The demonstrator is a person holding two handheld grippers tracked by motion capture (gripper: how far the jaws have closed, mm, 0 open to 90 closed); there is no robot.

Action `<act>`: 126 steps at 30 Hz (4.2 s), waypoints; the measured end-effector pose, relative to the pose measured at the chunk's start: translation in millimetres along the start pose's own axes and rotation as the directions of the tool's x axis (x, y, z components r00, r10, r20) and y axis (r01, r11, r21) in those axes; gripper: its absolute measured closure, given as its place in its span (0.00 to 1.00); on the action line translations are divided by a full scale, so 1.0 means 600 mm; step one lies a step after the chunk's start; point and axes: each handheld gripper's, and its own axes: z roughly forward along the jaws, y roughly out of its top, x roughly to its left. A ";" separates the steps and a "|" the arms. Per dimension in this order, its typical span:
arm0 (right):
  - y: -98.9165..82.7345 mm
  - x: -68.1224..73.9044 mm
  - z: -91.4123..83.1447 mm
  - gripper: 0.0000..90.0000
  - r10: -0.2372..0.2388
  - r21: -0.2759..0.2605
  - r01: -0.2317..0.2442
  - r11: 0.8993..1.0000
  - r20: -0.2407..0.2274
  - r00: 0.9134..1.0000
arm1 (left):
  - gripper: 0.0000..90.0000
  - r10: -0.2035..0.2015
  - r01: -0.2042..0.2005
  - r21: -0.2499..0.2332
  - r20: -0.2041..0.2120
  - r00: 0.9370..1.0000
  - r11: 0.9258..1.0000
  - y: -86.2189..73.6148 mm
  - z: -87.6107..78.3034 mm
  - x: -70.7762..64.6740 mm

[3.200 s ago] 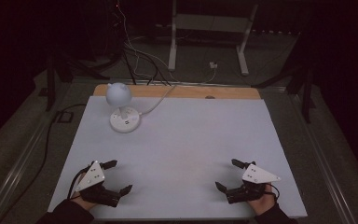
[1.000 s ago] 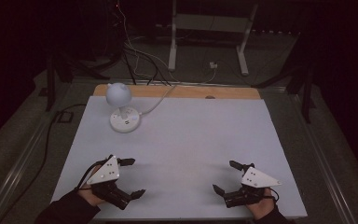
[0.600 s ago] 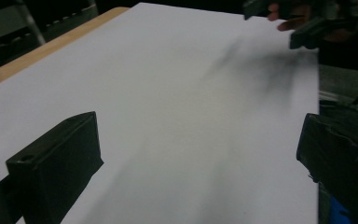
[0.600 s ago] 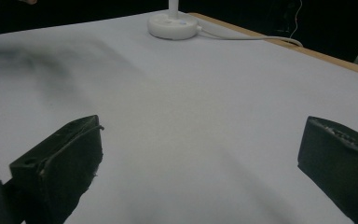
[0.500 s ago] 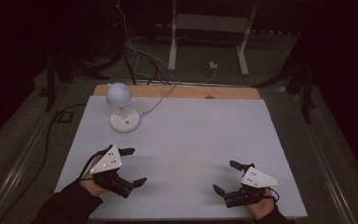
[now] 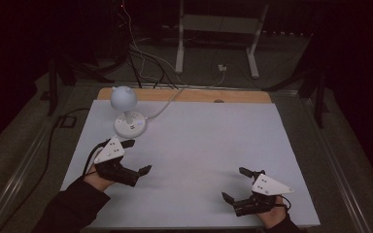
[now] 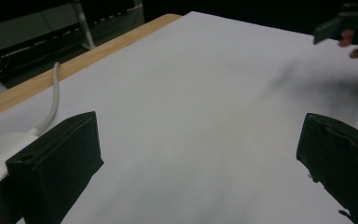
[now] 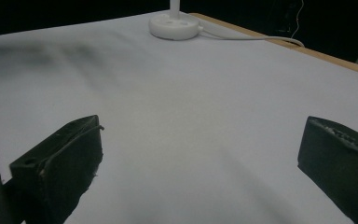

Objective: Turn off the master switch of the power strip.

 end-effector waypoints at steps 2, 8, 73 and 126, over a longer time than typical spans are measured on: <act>0.001 -0.001 -0.001 0.00 0.001 -0.002 -0.001 1.000 0.000 1.000 | 0.00 -0.007 0.007 0.000 -0.005 1.000 1.000 0.001 0.002 0.003; 0.001 -0.001 -0.002 0.00 0.002 -0.005 -0.002 1.000 -0.002 1.000 | 0.00 -0.033 0.032 -0.011 -0.062 0.998 0.999 0.010 0.018 0.020; -0.002 -0.006 -0.003 0.00 0.008 -0.006 -0.008 1.000 0.019 1.000 | 0.74 -0.170 0.177 -0.018 -0.397 0.902 0.984 -0.001 0.145 0.140; -0.002 -0.005 -0.004 0.00 0.007 0.002 -0.007 1.000 0.011 1.000 | 1.00 -0.036 0.165 0.187 -0.548 0.836 0.968 -0.052 0.223 0.172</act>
